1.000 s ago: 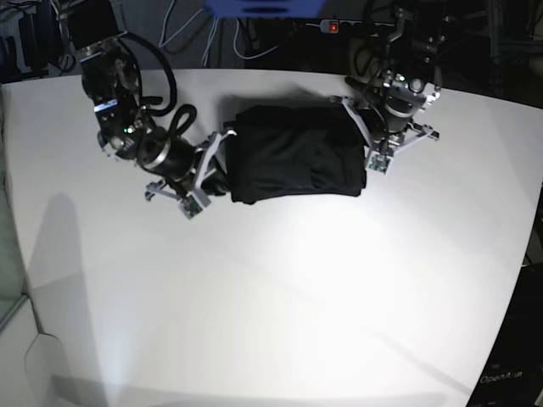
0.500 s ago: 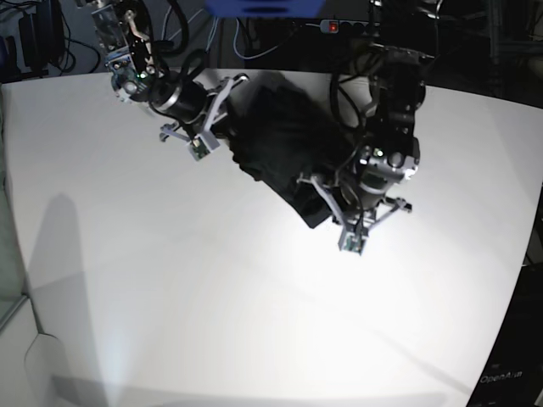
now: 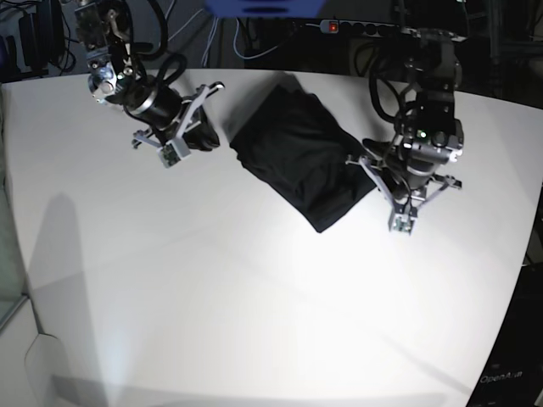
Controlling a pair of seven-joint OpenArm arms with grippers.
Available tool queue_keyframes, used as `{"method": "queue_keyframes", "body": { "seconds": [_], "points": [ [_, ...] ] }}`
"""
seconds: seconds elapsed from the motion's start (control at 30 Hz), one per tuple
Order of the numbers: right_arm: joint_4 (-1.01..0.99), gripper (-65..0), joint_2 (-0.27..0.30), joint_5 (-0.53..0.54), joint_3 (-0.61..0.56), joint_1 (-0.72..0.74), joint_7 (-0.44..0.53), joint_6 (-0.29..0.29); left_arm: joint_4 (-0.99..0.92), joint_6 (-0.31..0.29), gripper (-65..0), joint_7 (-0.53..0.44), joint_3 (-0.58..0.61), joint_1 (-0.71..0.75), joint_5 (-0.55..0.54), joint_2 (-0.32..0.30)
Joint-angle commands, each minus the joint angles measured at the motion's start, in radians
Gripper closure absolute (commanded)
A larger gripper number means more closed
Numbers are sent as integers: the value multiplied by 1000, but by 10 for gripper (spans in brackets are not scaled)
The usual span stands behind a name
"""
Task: Fold the T-shirt properly
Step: 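Grip the bundle sides with both grippers and rotate it upright, then push the bundle edges with both grippers to square the folded shirt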
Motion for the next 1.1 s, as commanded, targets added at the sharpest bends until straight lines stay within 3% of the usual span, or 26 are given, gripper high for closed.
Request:
{"method": "queue_keyframes", "body": {
  "seconds": [0.0,0.23,0.5,0.73,1.07],
  "points": [
    [18,-47,15,7,13,13,18,4,25,2,0,-23,-1,3,3,-5],
    [11,-47,50,7,15,74,18,5,22,2,0,-24,-1,115,3,3],
    [-2,-48,22,7,1,110,16,5,-1,10,0,-26,-1,152,3,1],
    [-3,-48,-1,7,-82,105,16,5,-136,10,0,-26,5,46,-5,10],
    [3,-48,-68,7,-145,5,25,5,-273,7,0,-26,8,-163,-5,125]
  ]
}}
